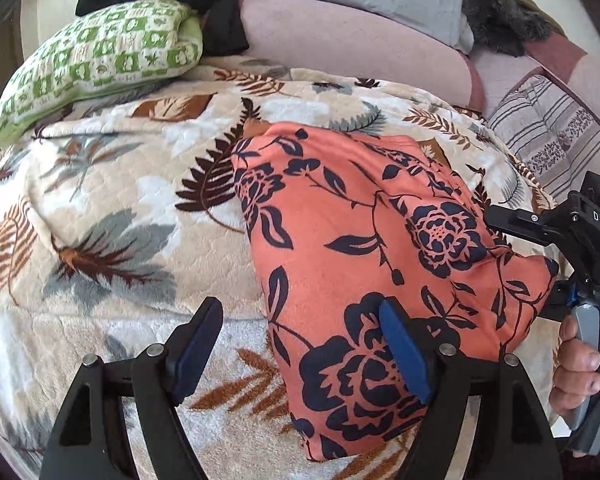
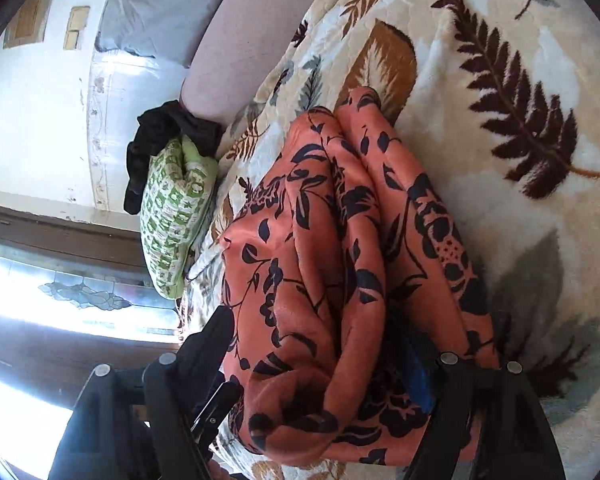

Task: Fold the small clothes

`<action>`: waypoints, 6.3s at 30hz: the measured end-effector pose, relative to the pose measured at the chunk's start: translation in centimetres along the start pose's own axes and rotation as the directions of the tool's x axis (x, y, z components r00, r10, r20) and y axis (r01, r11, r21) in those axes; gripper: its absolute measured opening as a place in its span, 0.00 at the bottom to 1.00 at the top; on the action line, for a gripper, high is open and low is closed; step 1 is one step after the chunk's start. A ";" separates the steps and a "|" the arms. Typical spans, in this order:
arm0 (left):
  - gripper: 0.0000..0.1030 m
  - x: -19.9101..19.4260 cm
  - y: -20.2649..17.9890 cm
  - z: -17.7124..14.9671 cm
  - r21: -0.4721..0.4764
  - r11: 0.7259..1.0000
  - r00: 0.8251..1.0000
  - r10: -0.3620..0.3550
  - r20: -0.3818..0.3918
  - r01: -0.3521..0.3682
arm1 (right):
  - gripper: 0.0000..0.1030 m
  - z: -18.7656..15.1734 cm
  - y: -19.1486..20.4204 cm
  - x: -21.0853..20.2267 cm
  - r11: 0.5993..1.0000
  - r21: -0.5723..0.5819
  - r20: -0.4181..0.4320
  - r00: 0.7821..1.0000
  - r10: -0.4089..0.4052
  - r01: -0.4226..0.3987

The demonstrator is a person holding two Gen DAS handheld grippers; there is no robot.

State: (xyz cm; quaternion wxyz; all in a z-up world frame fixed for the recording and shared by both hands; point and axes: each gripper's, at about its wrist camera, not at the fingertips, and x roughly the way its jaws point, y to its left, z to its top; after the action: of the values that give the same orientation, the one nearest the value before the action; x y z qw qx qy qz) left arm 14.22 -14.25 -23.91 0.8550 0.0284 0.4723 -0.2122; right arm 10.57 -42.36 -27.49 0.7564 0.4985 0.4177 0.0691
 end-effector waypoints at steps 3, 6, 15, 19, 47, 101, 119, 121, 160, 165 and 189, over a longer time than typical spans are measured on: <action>0.78 0.2 -0.3 -0.3 -0.021 1.000 1.000 -0.004 -0.024 0.003 | 0.25 -0.7 1.9 0.9 0.984 -0.134 0.042 0.993 -0.113 0.118; 0.78 -0.5 -1.2 0.1 -0.002 1.000 1.000 -0.002 -0.008 0.002 | 0.18 -1.5 3.5 -0.1 0.958 -0.222 0.127 0.979 -0.158 0.183; 0.79 2.3 -5.2 -0.8 0.130 0.989 0.995 0.083 -0.058 -0.075 | 0.21 -1.0 0.1 -3.1 0.937 -0.186 0.131 0.952 -0.275 0.296; 0.83 2.1 -4.0 -0.8 0.069 0.997 0.997 0.049 -0.062 -0.045 | 0.33 0.4 -2.0 -4.4 0.970 -0.069 0.096 0.969 -0.227 0.234; 1.00 15.2 -2.5 14.1 0.161 0.953 0.963 0.265 -0.045 -0.255 | 0.29 11.3 -1.4 4.9 0.964 -0.062 0.089 0.964 -0.252 0.258; 1.00 -1.5 -5.5 -0.3 0.214 0.932 0.953 0.268 0.140 -0.293 | 0.32 -1.6 1.3 -0.2 0.963 -0.170 0.039 0.978 -0.207 0.211; 1.00 1.5 -5.4 -1.1 0.231 0.919 0.948 0.312 0.067 -0.319 | 0.32 -1.4 1.5 -0.5 0.941 -0.219 0.077 0.966 -0.247 0.258; 1.00 1.5 -5.4 -1.1 0.232 0.919 0.948 0.313 0.064 -0.319 | 0.32 -1.5 1.5 -0.4 0.938 -0.224 0.081 0.964 -0.252 0.264; 1.00 11.7 -3.2 11.4 0.230 0.892 0.912 0.408 -0.044 -0.388 | 0.58 0.7 3.3 0.7 0.967 -0.135 0.143 0.970 -0.195 0.215; 1.00 11.1 -3.4 10.3 0.227 0.887 0.911 0.412 0.011 -0.403 | 0.58 0.7 3.1 1.4 0.963 -0.154 0.112 0.973 -0.204 0.220; 1.00 1.7 -4.3 -1.7 0.253 0.943 0.976 0.194 0.103 -0.214 | 0.39 -4.1 2.1 -2.0 0.890 -0.333 0.068 0.950 -0.305 0.310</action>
State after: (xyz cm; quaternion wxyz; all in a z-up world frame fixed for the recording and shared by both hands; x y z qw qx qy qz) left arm 12.01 -18.25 -25.54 0.8786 0.1820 0.4013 -0.1842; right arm 7.07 -39.58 -25.31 0.8352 0.2885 0.4678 0.0161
